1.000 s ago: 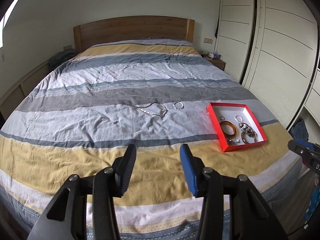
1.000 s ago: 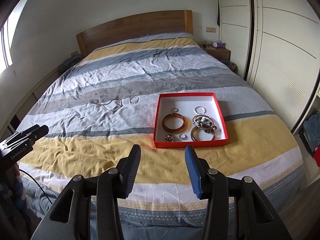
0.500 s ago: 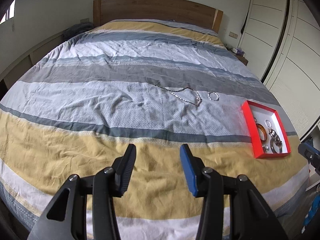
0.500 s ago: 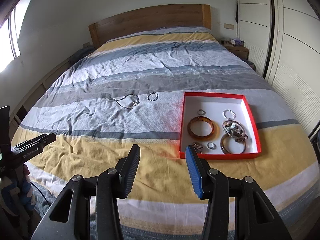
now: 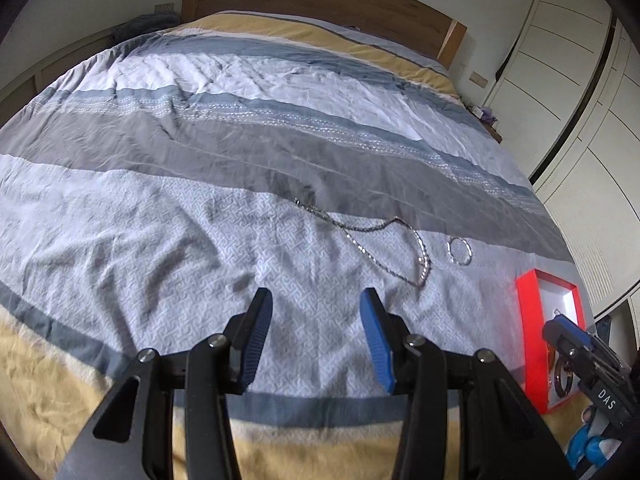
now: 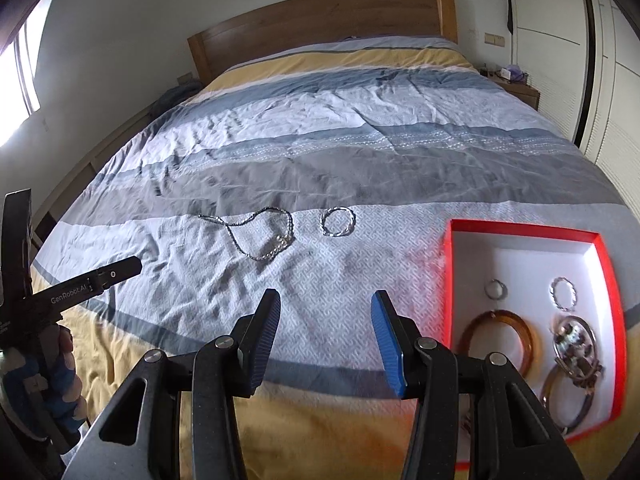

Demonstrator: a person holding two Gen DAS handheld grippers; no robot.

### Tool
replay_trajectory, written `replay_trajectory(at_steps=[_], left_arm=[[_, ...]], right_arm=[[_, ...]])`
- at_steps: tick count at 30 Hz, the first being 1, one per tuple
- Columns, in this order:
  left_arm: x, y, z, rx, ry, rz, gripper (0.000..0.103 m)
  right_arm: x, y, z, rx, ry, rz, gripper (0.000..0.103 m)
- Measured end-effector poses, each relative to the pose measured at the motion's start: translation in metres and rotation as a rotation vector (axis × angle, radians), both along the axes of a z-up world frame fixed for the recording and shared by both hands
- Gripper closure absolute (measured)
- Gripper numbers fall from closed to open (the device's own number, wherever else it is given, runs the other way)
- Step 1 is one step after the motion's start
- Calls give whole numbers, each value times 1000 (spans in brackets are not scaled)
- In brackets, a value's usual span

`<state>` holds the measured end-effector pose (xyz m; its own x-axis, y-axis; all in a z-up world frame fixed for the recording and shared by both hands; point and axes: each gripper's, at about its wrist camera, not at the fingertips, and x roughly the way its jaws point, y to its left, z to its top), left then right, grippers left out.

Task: Organize jewelry
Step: 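Grasp the silver chain necklace with the left gripper while the right gripper grasps another twisted silver bangle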

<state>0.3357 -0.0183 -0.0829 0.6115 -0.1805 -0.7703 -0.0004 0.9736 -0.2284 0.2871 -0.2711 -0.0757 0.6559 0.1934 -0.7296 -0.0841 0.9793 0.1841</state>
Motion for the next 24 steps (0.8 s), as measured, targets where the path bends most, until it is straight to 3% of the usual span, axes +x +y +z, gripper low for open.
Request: replay_trajectory(at_steps=[10, 20, 24], left_arm=[[91, -25, -39, 36, 68, -14, 60], [117, -23, -73, -41, 128, 61, 60], [128, -31, -79, 4, 149, 73, 60]], right_arm=[[77, 1, -36, 22, 14, -8, 56], [132, -4, -63, 47, 55, -65, 56], [142, 1, -74, 24, 75, -55, 59]])
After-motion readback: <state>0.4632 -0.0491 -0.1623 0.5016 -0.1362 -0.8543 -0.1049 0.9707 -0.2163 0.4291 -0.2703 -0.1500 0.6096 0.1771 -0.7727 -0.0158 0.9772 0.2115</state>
